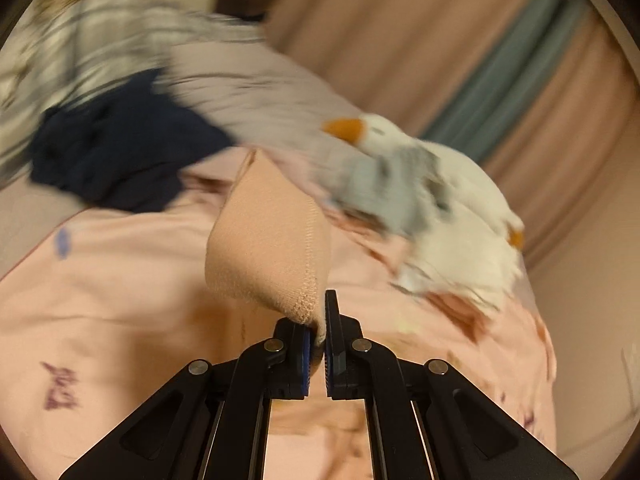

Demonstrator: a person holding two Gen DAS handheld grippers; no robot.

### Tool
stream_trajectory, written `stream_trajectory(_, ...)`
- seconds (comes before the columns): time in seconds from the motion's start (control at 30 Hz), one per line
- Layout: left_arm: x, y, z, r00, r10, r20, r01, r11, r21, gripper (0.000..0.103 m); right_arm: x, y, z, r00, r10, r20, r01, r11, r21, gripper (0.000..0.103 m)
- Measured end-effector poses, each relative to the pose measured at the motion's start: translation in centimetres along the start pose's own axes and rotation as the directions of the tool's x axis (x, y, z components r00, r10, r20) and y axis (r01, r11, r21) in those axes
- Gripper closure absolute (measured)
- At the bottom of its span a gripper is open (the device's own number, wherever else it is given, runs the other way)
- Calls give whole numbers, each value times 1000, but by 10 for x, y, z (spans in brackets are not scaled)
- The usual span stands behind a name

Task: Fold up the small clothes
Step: 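Fold the held sleeve across the shirt body and open the left gripper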

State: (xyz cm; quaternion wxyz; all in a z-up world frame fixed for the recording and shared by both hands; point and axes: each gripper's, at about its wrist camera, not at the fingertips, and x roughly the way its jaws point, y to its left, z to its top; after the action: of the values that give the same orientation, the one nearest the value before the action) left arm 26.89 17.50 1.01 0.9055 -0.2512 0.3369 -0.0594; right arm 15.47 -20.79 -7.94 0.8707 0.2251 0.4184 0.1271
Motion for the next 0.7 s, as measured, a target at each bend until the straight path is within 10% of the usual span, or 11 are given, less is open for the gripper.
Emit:
stream_trajectory(0.33, 67, -154, -106, 981, -17, -195, 87, 930, 357, 100, -26, -41, -12, 1000, 13, 19, -15, 997, 82, 66)
stream_trajectory(0.7, 119, -180, -186, 900, 87, -428, 113, 900, 420, 93, -47, -75, -19, 999, -10, 41, 4, 990, 144, 59)
